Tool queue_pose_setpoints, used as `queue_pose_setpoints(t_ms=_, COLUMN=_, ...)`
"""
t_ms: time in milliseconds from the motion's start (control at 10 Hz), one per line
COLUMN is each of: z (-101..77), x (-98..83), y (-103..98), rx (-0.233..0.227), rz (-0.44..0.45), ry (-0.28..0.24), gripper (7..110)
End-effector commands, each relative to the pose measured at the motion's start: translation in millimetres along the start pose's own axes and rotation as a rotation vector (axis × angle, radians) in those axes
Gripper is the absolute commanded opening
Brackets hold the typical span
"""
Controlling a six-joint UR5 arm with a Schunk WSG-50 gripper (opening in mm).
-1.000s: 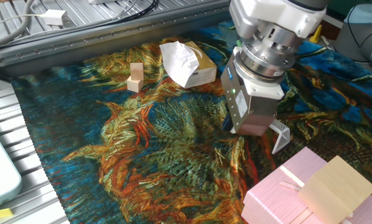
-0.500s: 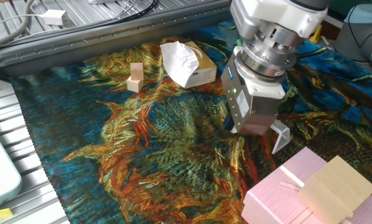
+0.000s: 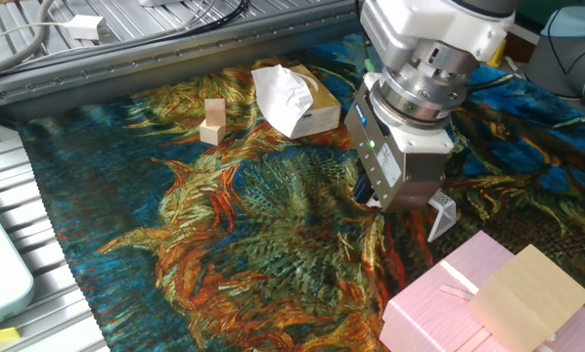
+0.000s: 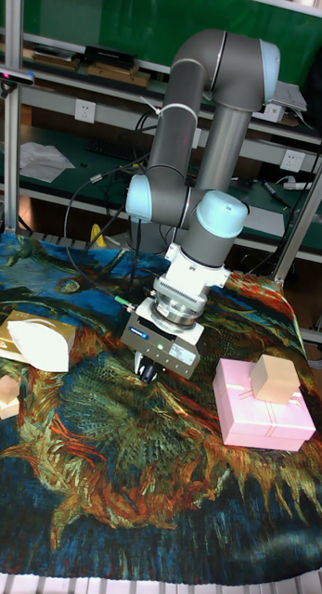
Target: Push the soccer ball into the goal
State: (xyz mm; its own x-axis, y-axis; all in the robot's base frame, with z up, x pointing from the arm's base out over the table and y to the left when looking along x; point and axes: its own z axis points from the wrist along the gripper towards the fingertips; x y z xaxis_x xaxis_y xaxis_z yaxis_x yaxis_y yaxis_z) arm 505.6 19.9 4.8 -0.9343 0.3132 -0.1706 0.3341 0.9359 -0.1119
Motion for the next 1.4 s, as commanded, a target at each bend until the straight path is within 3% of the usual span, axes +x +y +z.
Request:
queue_pose_setpoints(t_ms=0, z=-0.6, x=-5.2, y=4, rx=-0.022, rz=-0.053, ry=-0.017, gripper=7)
queue_pose_setpoints(t_ms=200, z=-0.7, x=-9.2, y=5, rx=-0.025, rz=-0.081, ry=-0.034, gripper=7)
queue_pose_setpoints(t_ms=500, z=-0.7, x=-1.0, y=8, rx=-0.036, rz=-0.119, ry=-0.002, gripper=7)
queue_pose_setpoints(t_ms=900, z=-0.7, x=-7.6, y=4, rx=-0.019, rz=-0.126, ry=-0.027, gripper=7)
queue_pose_setpoints(t_ms=1300, z=-2.2, x=25.6, y=4, rx=-0.022, rz=-0.060, ry=0.102, gripper=7)
